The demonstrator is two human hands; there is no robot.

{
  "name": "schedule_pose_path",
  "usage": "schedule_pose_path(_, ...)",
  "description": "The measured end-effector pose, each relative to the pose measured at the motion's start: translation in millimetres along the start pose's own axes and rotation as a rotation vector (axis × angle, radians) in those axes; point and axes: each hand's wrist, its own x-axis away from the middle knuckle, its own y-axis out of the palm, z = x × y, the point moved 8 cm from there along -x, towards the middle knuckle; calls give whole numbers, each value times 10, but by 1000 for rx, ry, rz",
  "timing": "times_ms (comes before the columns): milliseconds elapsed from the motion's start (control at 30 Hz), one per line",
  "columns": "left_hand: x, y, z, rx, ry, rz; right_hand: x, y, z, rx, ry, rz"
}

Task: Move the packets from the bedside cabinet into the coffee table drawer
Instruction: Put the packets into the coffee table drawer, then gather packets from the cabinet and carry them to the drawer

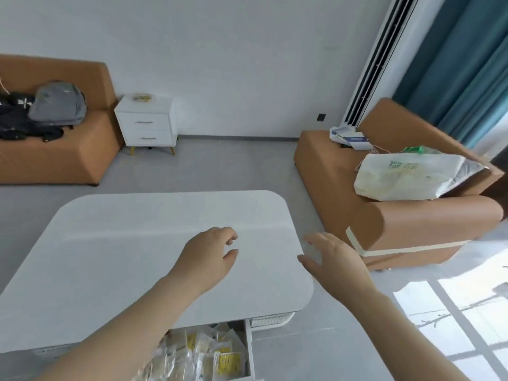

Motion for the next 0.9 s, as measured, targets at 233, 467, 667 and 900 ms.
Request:
schedule_pose_path(233, -354, 48, 1908, 52, 201, 81, 365, -1351, 1196, 55, 34, 133)
schedule_pose_path(467, -726, 31, 3563, 51, 393, 145, 587, -2544, 2129, 148, 49, 264)
schedule_pose_path(667, -1166, 109, 4257, 44, 483, 148, 439, -3004, 2650, 178, 95, 349)
schedule_pose_path(900, -2022, 150, 4598, 38, 538, 188, -274, -3285, 3076, 162, 82, 396)
